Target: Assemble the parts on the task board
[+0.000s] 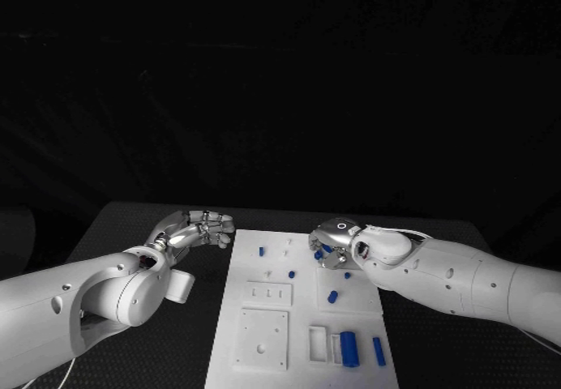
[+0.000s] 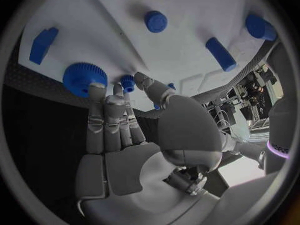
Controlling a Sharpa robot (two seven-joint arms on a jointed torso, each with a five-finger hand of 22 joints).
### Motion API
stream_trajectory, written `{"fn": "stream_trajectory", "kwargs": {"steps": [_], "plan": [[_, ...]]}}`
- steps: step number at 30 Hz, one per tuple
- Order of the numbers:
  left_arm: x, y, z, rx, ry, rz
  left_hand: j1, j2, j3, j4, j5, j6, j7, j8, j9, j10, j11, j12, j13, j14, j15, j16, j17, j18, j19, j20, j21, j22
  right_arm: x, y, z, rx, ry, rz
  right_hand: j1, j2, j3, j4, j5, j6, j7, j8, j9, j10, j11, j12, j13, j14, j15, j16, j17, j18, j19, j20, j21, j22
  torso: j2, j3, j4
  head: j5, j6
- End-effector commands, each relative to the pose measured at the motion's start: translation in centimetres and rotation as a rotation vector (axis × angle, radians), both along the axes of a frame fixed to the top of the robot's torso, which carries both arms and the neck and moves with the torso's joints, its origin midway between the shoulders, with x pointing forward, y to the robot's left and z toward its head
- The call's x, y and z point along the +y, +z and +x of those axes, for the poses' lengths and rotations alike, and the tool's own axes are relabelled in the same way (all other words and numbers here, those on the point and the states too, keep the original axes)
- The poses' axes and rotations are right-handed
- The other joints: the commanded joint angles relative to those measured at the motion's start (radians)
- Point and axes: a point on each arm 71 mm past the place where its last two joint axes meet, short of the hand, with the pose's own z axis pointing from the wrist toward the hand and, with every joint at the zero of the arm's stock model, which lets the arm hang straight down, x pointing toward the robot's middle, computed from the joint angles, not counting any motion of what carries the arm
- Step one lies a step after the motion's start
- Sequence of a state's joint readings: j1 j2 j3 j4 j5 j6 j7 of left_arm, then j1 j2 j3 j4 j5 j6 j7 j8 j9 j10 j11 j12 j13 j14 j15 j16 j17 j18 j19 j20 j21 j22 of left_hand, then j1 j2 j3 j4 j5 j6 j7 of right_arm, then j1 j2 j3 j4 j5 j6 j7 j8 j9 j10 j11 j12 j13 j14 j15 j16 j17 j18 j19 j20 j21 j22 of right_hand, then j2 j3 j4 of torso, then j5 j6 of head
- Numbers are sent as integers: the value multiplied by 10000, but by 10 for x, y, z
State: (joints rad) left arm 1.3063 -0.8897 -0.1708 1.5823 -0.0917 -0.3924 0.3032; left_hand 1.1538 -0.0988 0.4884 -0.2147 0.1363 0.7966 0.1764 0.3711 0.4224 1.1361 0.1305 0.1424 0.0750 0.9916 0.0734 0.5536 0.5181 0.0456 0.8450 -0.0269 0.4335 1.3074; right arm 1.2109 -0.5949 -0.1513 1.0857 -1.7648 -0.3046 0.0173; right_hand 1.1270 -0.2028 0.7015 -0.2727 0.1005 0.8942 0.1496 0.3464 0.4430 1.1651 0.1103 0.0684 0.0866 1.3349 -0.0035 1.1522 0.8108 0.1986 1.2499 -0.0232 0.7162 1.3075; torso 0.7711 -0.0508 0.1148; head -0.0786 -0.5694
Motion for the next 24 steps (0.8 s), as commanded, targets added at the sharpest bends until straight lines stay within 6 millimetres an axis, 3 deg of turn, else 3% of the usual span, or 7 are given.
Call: {"fn": "stream_trajectory", "kwargs": {"steps": [1, 7, 14, 19, 24], "plan": [[-3, 1, -1, -28, -221, -51, -103, 10, 17, -60, -55, 8, 61, -49, -17, 9, 72, -62, -13, 86, 6, -69, 19, 181, -51, 5, 54, 224, -3, -4, -1, 50, -48, -287, 98, 3, 86, 5, -69, 101, -11, 12, 22, 104, -32, 34, -13, -63, -30, 75, -29, 632, -52, -22, 54, 222, 42, -8, -19, 18, -23], [-3, 1, 0, -12, -226, -46, -115, 15, 23, -59, -56, 6, 64, -54, -17, 6, 75, -68, -15, 86, 7, -76, 26, 181, -54, 6, 57, 224, -3, -3, -1, 17, -11, -293, 154, 86, 328, 84, -291, 234, -55, 54, 59, 279, -83, 78, -1, -79, -77, 134, -113, 632, -73, -16, 99, 213, 70, -11, -19, 24, 16], [-2, 1, 0, 15, -212, -30, -134, 18, 29, -56, -60, 2, 66, -62, -18, 2, 79, -78, -18, 85, 8, -85, 36, 181, -58, 7, 62, 223, -2, -3, -2, -126, 66, -495, 135, 365, 756, 281, -490, 765, -212, 284, 207, 922, -309, 311, 190, -113, -297, 221, -247, 632, -83, -34, 232, 225, 100, -25, -16, -1, 32], [-2, 1, 0, 30, -238, -36, -143, 19, 34, -56, -64, 1, 68, -67, -18, -1, 80, -83, -20, 85, 8, -90, 42, 182, -61, 8, 64, 223, -1, -3, -2, -407, 75, -544, 179, 603, 987, 206, -519, 1128, -340, 475, 371, 1345, -483, 466, 363, -125, -467, 293, -295, 632, -101, -61, 327, 226, 123, -36, -37, 3, 50], [-2, 1, 0, 31, -243, -38, -144, 19, 40, -62, -68, 0, 68, -70, -17, -2, 81, -88, -21, 85, 8, -95, 48, 183, -64, 7, 66, 223, 1, 0, -3, -801, 2, -393, 145, 670, 1052, 78, -519, 1255, -403, 553, 478, 1495, -556, 492, 447, -132, -541, 384, -291, 632, -74, -79, 432, 229, 139, -44, -29, 6, 60]]}}
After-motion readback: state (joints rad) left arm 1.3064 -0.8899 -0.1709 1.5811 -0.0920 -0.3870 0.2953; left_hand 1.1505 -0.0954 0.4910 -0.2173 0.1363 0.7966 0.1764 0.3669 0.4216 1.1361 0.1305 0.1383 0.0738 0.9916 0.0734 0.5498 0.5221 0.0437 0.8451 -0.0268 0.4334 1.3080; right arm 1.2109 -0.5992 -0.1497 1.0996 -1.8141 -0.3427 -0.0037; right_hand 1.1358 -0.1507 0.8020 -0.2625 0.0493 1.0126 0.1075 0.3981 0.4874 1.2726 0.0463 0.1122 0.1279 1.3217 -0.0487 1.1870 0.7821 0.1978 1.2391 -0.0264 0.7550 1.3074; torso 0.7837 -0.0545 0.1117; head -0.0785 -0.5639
